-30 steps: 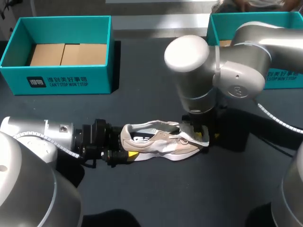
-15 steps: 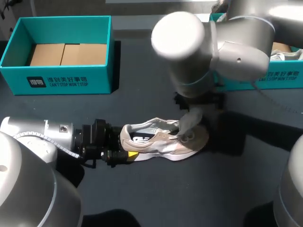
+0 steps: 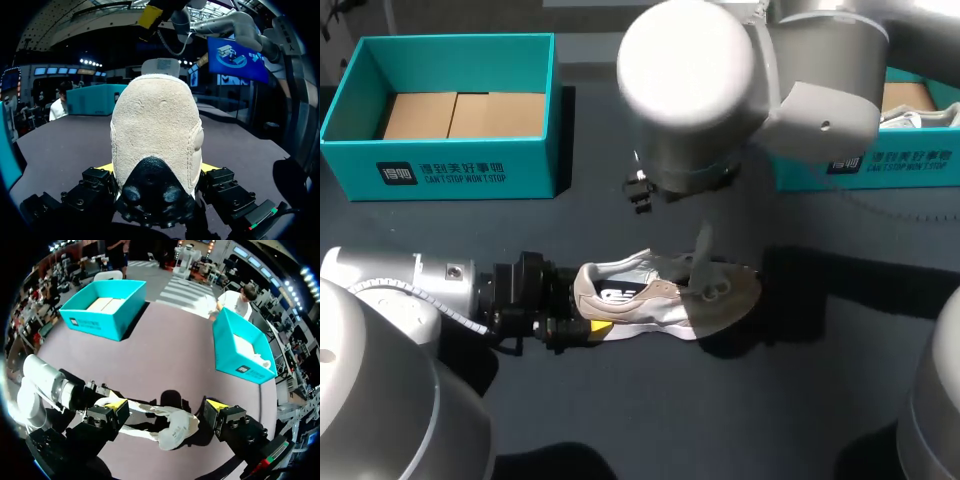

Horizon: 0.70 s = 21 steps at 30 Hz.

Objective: Take the shoe out of the shoebox, open the shoe tongue, remove and reinsert the insole, then place the shoe into the shoebox

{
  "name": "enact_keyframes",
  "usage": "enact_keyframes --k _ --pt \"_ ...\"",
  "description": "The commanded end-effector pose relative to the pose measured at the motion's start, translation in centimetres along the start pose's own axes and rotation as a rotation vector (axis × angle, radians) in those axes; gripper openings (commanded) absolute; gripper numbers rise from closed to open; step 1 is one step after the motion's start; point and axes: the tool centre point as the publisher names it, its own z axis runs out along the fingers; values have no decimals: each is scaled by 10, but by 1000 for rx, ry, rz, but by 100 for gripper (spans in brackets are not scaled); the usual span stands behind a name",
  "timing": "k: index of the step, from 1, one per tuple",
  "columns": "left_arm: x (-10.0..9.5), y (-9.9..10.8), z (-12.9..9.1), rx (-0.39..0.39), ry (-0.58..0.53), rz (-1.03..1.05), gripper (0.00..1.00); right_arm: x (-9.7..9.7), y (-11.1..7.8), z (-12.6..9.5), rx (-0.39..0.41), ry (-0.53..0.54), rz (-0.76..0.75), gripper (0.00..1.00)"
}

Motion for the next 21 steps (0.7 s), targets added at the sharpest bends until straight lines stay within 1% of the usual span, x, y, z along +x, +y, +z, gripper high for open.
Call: enact_keyframes --k 1,2,5,8,9,10,11,12,14,16,21 --pt "1 5 3 -1 -3 -1 0 36 11 10 65 176 -457 100" --pt "1 5 3 -1 -3 -1 0 42 13 12 88 203 -518 100" --pt "1 5 3 -1 -3 -1 0 53 17 14 130 264 -617 100" --pt "1 5 3 -1 -3 -1 0 59 19 17 161 276 -664 100" --pt "1 5 3 -1 -3 -1 0 60 19 17 169 277 -671 84" --pt "1 5 3 -1 -3 -1 0 61 19 18 178 281 -682 45" --pt "1 5 3 -1 -3 -1 0 62 18 18 186 280 -687 30" --pt "1 5 3 -1 -3 -1 0 62 15 18 191 277 -687 0" --pt "1 5 3 -1 -3 -1 0 61 8 14 198 268 -672 0" --pt "1 5 3 -1 -3 -1 0 55 -1 7 203 262 -627 0" --pt "1 5 3 -1 -3 -1 0 55 -1 7 203 262 -627 0"
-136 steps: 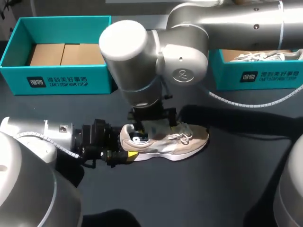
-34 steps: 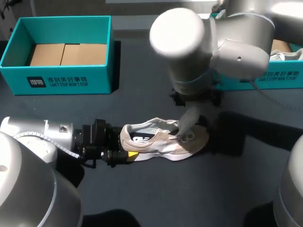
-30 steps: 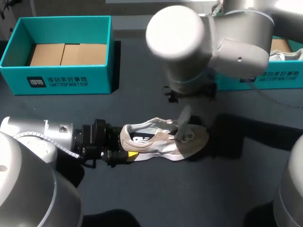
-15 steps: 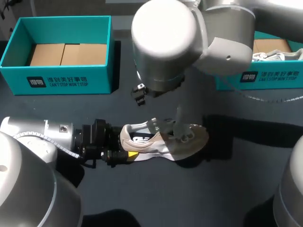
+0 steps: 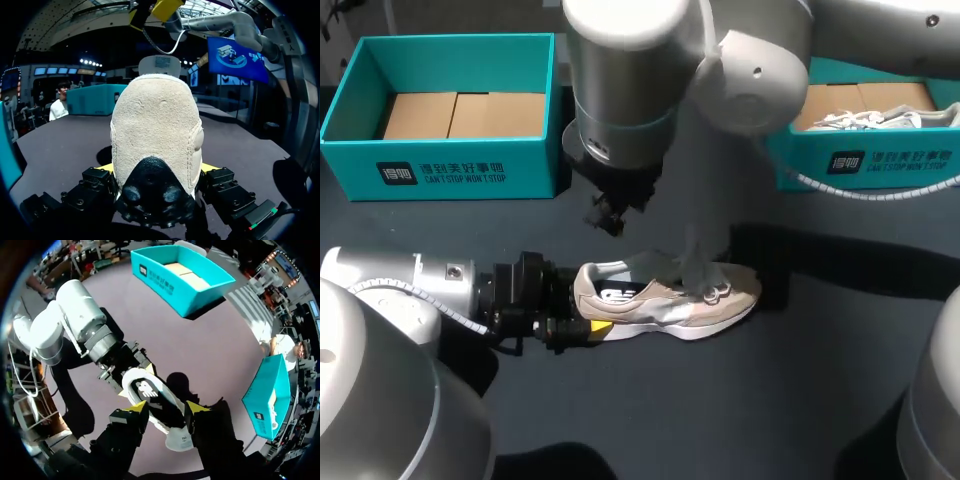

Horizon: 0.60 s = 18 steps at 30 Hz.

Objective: Take the shoe out of the shoebox, open the shoe tongue, remove and reinsert the insole, then place the shoe into the shoebox

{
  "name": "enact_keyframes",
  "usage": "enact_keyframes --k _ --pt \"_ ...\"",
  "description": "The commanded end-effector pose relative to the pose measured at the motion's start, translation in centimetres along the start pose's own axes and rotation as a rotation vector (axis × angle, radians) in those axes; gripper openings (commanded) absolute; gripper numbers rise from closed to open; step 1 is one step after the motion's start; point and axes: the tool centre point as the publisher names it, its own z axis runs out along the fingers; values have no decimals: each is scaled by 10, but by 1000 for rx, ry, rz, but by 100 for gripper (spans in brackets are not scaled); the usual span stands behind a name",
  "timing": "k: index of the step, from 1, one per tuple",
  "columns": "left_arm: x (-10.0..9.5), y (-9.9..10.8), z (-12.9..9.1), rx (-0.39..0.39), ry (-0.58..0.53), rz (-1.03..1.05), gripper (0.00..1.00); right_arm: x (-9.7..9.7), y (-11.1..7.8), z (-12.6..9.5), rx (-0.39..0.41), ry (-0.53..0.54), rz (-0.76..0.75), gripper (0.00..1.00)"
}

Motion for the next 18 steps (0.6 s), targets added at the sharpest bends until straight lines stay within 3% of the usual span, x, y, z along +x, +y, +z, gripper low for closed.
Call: enact_keyframes --k 1,13,15,17,18 --pt "1 5 3 -1 -3 -1 0 -9 0 -1 3 42 -26 0" --pt "1 5 3 -1 -3 -1 0 -9 0 -1 3 42 -26 0" --pt "1 5 3 -1 -3 -1 0 0 -11 11 -73 63 -120 0" --pt "1 5 3 -1 -3 -1 0 12 -18 20 -129 97 -308 0" --pt "1 5 3 -1 -3 -1 0 15 -22 25 -64 92 -339 0"
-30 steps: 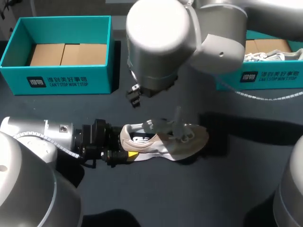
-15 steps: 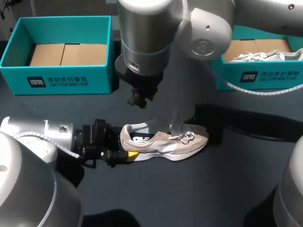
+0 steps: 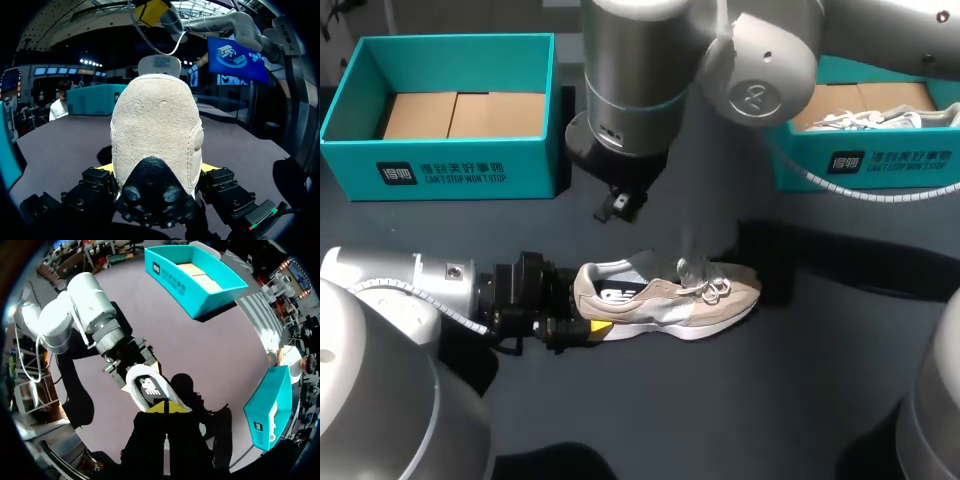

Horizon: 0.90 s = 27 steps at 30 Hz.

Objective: Take the shoe out of the shoebox, open the shoe tongue, remove and reinsert the insole, then place the shoe into the shoebox

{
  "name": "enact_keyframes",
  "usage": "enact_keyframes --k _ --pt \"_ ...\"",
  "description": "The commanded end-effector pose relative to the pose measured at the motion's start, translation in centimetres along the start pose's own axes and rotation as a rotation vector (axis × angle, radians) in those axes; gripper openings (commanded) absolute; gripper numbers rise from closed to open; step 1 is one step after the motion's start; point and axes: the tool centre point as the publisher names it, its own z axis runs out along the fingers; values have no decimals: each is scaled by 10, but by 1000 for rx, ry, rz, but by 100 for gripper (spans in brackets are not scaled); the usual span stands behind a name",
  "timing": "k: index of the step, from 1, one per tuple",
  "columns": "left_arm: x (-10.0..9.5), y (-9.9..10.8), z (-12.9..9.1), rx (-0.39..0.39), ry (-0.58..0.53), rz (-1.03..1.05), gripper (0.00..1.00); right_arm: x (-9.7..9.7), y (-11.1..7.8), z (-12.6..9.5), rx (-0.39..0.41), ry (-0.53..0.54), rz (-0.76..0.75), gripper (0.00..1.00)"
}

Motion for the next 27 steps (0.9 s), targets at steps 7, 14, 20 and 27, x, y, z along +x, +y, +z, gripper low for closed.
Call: enact_keyframes --k 7,14,20,27 --pt "1 5 2 -1 -3 -1 0 19 -32 50 42 89 -397 0" --pt "1 5 2 -1 -3 -1 0 19 -38 66 208 111 -395 0" --pt "1 5 2 -1 -3 -1 0 19 -38 66 208 111 -395 0" --pt "1 5 2 -1 -3 -1 0 19 -34 72 213 101 -406 0"
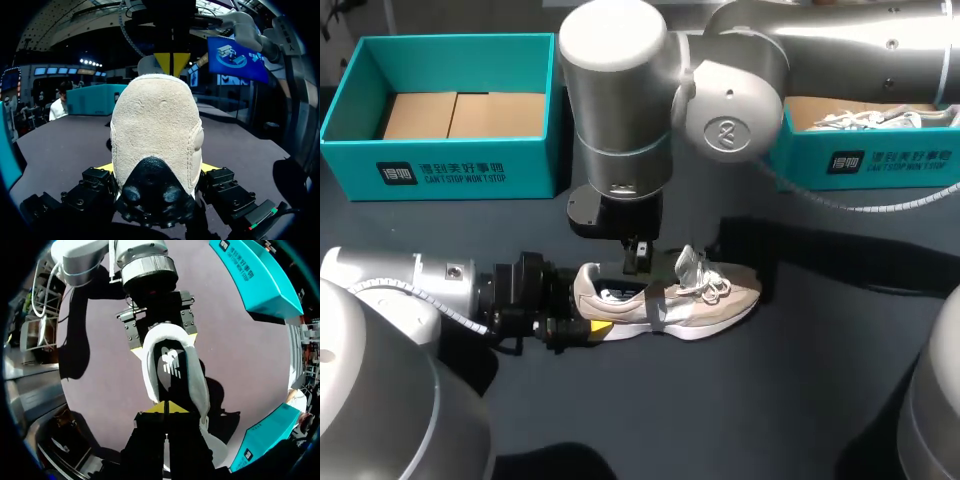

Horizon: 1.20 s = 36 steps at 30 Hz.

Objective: Take the shoe out of the shoebox, open the shoe tongue, remove and reinsert the insole, then place the shoe into the shoebox

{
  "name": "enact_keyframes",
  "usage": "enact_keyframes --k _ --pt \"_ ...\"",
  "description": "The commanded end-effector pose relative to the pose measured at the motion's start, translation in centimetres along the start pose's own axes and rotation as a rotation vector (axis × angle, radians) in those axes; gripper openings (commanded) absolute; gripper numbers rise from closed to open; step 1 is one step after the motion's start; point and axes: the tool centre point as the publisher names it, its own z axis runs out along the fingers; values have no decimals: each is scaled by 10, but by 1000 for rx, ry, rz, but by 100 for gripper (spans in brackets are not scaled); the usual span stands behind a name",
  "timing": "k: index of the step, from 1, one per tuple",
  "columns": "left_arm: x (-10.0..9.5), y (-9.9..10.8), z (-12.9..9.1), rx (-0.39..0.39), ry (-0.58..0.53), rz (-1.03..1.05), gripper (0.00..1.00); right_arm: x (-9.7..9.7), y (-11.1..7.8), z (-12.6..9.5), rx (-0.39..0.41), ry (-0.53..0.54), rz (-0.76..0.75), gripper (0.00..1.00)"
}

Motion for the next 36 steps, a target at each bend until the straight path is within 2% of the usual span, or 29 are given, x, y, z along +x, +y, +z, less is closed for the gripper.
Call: enact_keyframes --k 1,2,4,6,10,19,21,22,31,36 --pt "1 5 3 -1 -3 -1 0 -5 12 11 23 -25 -9 0" --pt "1 5 3 -1 -3 -1 0 -8 16 16 -9 -49 -3 0" --pt "1 5 3 -1 -3 -1 0 -12 20 27 -14 -39 -4 0" --pt "1 5 3 -1 -3 -1 0 -17 23 34 -69 -65 4 0" --pt "1 5 3 -1 -3 -1 0 -21 26 47 -65 -50 -22 0" --pt "1 5 3 -1 -3 -1 0 -14 18 63 -55 -45 7 0" --pt "1 5 3 -1 -3 -1 0 -15 15 63 -54 -51 15 32" --pt "1 5 3 -1 -3 -1 0 -15 14 63 -55 -53 16 37" --pt "1 5 3 -1 -3 -1 0 -27 16 69 -37 -77 -16 44" --pt "1 5 3 -1 -3 -1 0 -35 24 81 -50 -93 -67 47"
